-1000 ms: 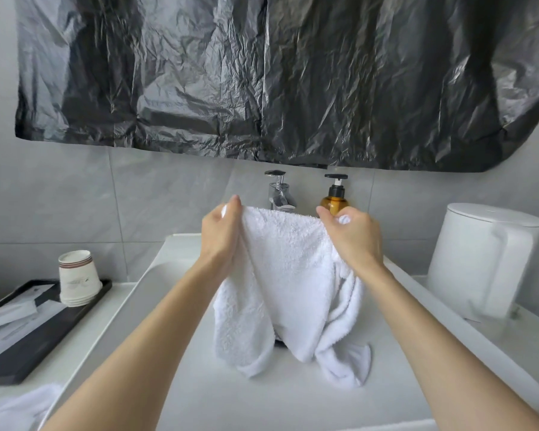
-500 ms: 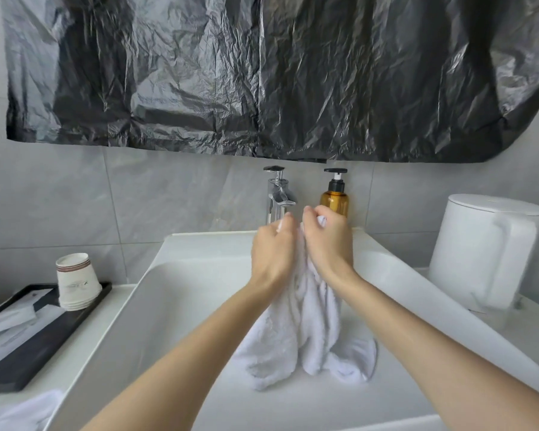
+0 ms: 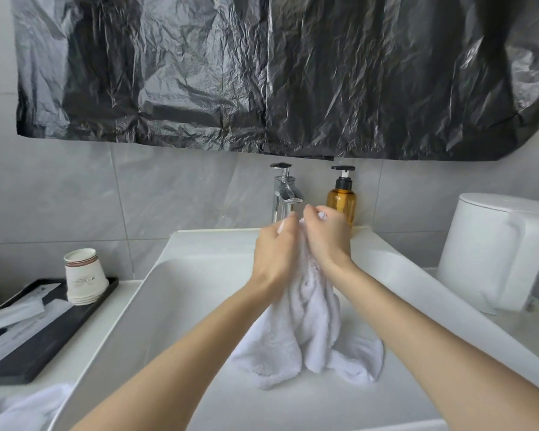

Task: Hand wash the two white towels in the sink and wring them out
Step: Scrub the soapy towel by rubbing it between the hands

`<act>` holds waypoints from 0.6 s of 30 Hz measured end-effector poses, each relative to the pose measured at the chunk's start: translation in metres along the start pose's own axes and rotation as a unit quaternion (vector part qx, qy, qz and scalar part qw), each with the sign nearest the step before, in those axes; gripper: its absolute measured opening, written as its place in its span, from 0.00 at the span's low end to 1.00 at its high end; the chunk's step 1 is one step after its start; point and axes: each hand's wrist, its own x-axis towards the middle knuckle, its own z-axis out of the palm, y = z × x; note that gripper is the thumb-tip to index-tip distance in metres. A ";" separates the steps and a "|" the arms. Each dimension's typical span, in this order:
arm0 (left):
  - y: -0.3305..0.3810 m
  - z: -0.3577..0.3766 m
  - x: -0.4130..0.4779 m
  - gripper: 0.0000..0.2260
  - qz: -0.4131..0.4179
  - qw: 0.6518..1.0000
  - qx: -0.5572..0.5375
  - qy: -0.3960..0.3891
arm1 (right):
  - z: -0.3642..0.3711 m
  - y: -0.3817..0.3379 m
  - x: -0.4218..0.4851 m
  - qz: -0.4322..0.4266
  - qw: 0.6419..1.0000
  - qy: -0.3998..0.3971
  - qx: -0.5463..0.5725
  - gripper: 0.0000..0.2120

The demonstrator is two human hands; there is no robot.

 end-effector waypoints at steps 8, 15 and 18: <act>-0.001 0.001 0.002 0.15 0.009 1.000 -0.002 0.003 | -0.002 -0.003 -0.003 0.016 0.999 0.010 0.026 0.21; -0.003 -0.007 0.006 0.12 -0.030 0.999 -0.026 0.035 | 0.005 -0.003 -0.014 -0.003 0.999 -0.017 0.027 0.23; -0.002 -0.006 0.008 0.15 -0.022 0.999 -0.014 0.031 | 0.005 -0.001 -0.018 -0.030 0.999 -0.014 0.024 0.21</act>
